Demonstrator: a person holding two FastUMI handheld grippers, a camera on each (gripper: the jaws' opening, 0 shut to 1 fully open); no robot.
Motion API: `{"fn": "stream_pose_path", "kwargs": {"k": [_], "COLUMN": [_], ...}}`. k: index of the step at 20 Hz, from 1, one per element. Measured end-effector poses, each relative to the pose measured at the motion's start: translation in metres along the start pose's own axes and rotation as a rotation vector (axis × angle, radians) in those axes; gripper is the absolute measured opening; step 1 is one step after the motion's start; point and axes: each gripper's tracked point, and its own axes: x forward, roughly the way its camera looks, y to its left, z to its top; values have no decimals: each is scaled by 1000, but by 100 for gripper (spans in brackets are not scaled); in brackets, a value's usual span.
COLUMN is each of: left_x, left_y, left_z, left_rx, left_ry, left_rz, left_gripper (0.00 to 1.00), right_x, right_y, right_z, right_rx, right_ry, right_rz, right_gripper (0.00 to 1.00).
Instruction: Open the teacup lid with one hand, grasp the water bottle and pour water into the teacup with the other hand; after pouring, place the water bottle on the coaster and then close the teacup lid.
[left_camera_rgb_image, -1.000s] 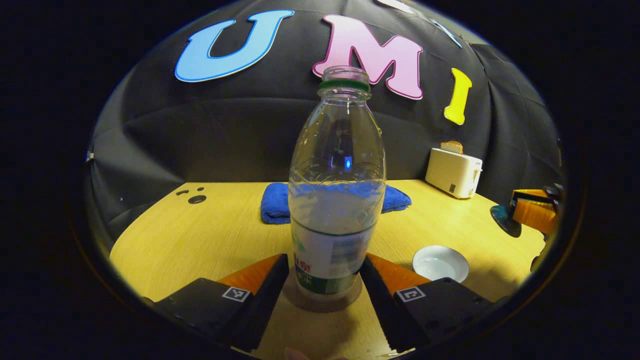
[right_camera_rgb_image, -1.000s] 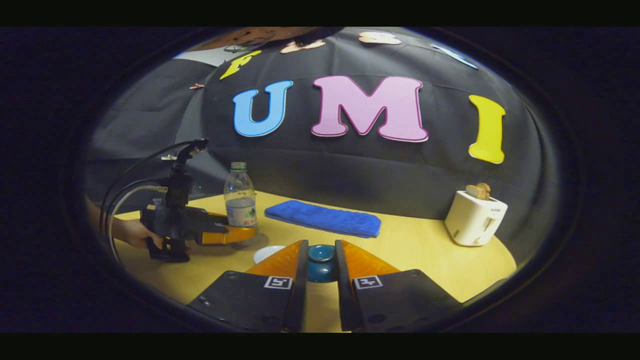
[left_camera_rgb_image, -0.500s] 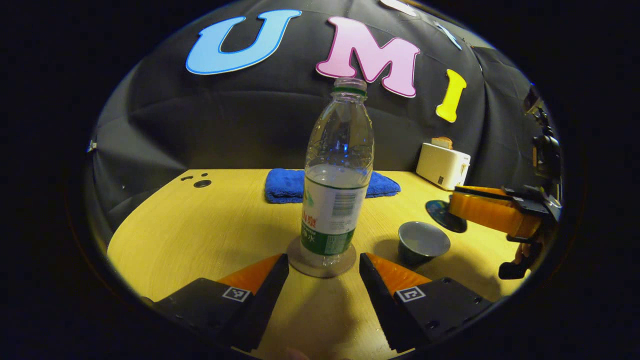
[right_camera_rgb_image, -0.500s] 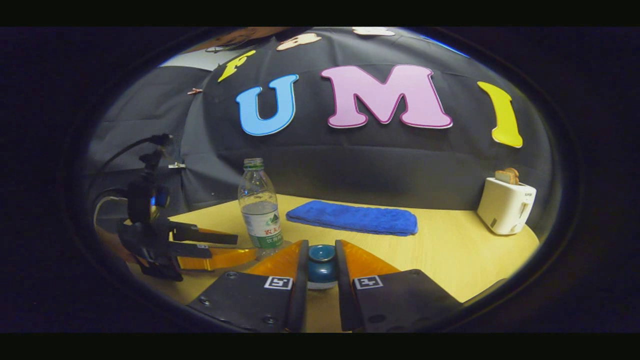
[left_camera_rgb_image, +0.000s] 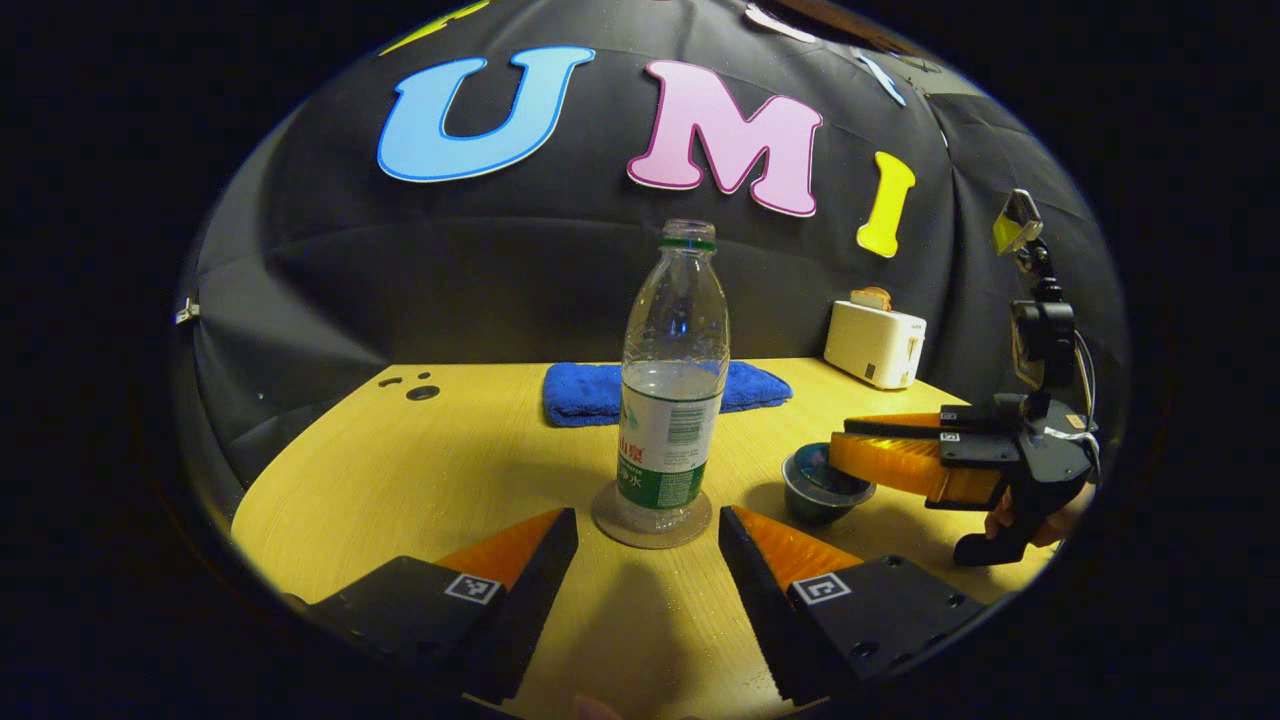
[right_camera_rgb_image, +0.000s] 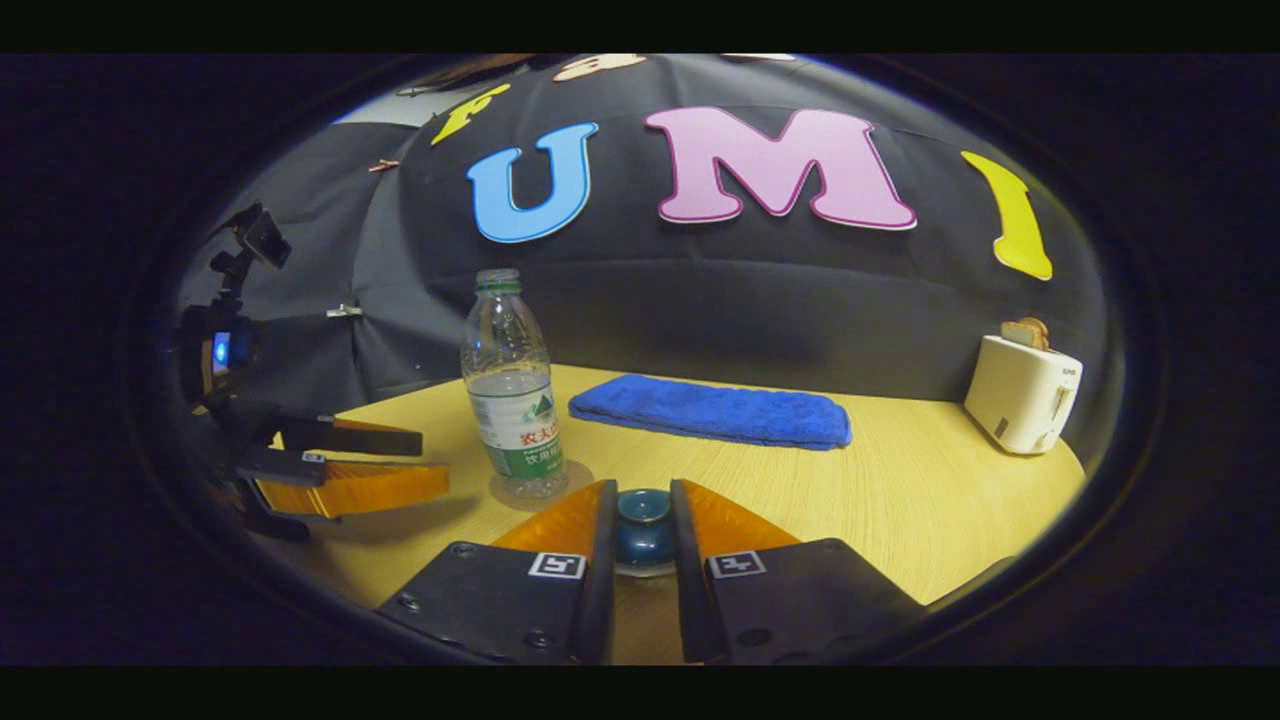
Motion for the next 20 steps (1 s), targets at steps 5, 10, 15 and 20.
{"fn": "stream_pose_path", "kwargs": {"k": [5, 10, 15, 20], "left_x": [0, 1, -3, -18], "left_y": [6, 8, 5, 4], "left_z": [-1, -2, 10, 44], "left_rx": [10, 11, -9, -20], "left_ry": [5, 11, 0, -35], "left_rz": [4, 12, 27, 86], "left_gripper": [90, 90, 90, 90], "right_x": [3, 3, 2, -23], "right_y": [2, 1, 1, -16], "right_z": [-6, -7, -2, 46], "right_rx": [5, 0, 66, 71], "right_ry": [12, 18, 4, -37], "right_rz": [5, -15, 3, -71], "right_gripper": [30, 31, 91, 98]}}
